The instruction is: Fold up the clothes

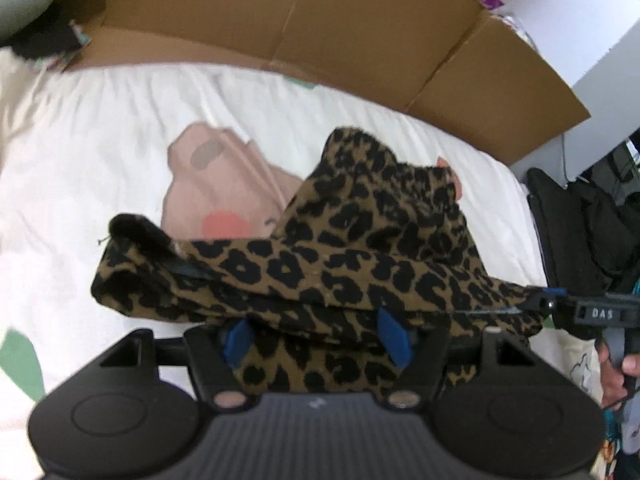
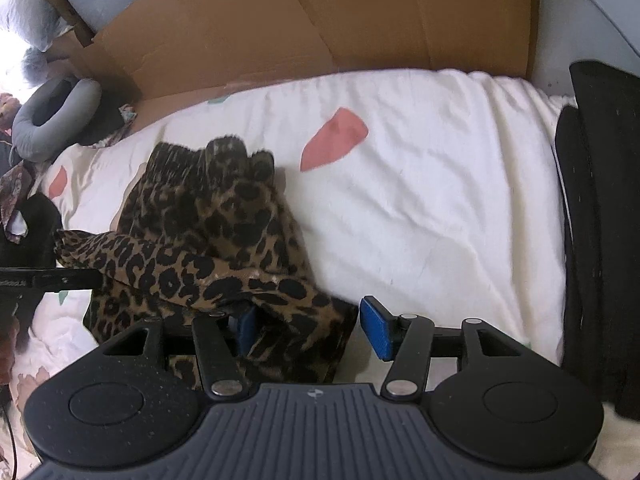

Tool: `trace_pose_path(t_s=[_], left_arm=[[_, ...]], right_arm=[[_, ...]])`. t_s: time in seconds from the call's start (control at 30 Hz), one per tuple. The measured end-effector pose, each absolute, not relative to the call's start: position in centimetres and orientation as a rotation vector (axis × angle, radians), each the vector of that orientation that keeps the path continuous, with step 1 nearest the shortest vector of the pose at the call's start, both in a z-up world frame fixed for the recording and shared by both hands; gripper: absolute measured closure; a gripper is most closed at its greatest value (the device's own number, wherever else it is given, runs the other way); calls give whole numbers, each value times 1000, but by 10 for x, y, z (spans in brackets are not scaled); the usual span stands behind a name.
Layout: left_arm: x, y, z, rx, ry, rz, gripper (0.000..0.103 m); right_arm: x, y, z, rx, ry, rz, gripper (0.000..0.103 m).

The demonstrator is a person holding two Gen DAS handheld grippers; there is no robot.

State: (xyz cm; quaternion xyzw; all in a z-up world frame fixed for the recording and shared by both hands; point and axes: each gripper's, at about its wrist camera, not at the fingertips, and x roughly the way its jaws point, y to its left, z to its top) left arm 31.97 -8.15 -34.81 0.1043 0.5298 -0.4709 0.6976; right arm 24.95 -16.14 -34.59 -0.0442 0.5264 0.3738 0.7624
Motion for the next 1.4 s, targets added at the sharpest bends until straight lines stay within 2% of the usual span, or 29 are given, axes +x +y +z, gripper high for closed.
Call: trace_pose_path(t_s=[0.57, 0.83, 1.07, 1.17, 1.23, 1.4], left_arm=[[352, -113, -320, 177, 1063, -1090, 34], [347, -101, -324, 188, 1066, -1059, 34], [353, -85, -338, 211, 1077, -984, 34], [358, -84, -341, 230, 1062, -975, 34], [360, -84, -342, 242, 1052, -969, 34], [368, -85, -346, 269, 1009, -941, 35]], right_arm=[[235, -163, -296, -105, 1000, 895, 43], [237, -162, -305, -130, 1019, 879, 43], [249, -167, -334, -126, 1068, 864, 44], [255, -166, -347, -110, 1084, 861, 46], [260, -164, -353, -103, 1087, 859, 56], [270, -156, -353, -90, 1060, 871, 61]])
